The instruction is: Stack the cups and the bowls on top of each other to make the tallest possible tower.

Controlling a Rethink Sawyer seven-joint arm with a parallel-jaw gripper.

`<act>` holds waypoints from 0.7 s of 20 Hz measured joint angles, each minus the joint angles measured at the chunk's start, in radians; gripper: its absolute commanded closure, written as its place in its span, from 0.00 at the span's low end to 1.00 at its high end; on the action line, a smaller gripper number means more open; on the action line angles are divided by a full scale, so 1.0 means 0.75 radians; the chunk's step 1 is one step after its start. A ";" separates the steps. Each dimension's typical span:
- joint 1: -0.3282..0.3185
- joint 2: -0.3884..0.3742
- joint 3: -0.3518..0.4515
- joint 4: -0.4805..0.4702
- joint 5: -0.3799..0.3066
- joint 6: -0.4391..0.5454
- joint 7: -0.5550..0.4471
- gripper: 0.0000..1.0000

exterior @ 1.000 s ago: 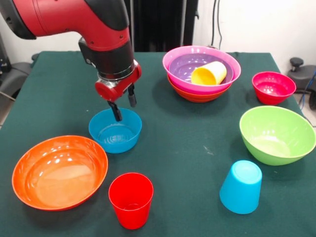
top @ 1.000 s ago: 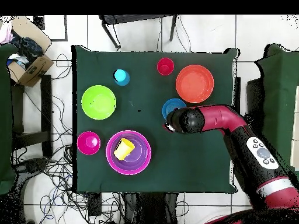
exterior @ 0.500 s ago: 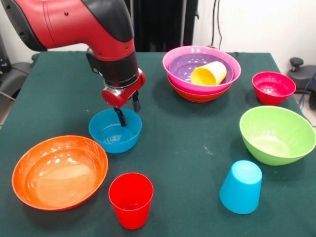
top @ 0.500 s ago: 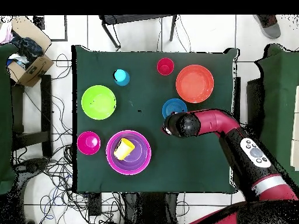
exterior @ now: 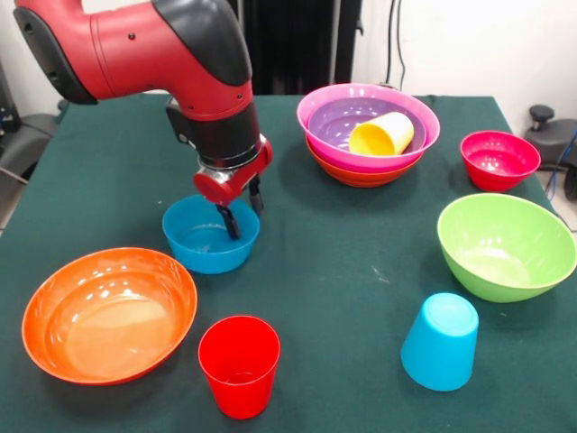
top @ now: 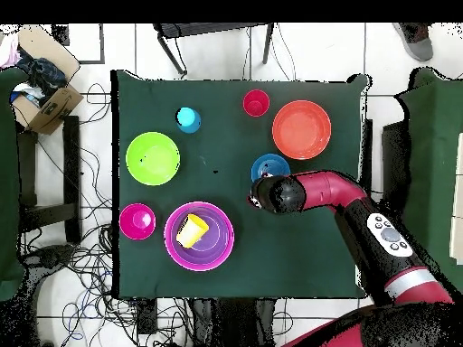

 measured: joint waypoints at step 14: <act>0.015 -0.019 -0.015 -0.020 0.000 -0.056 0.000 1.00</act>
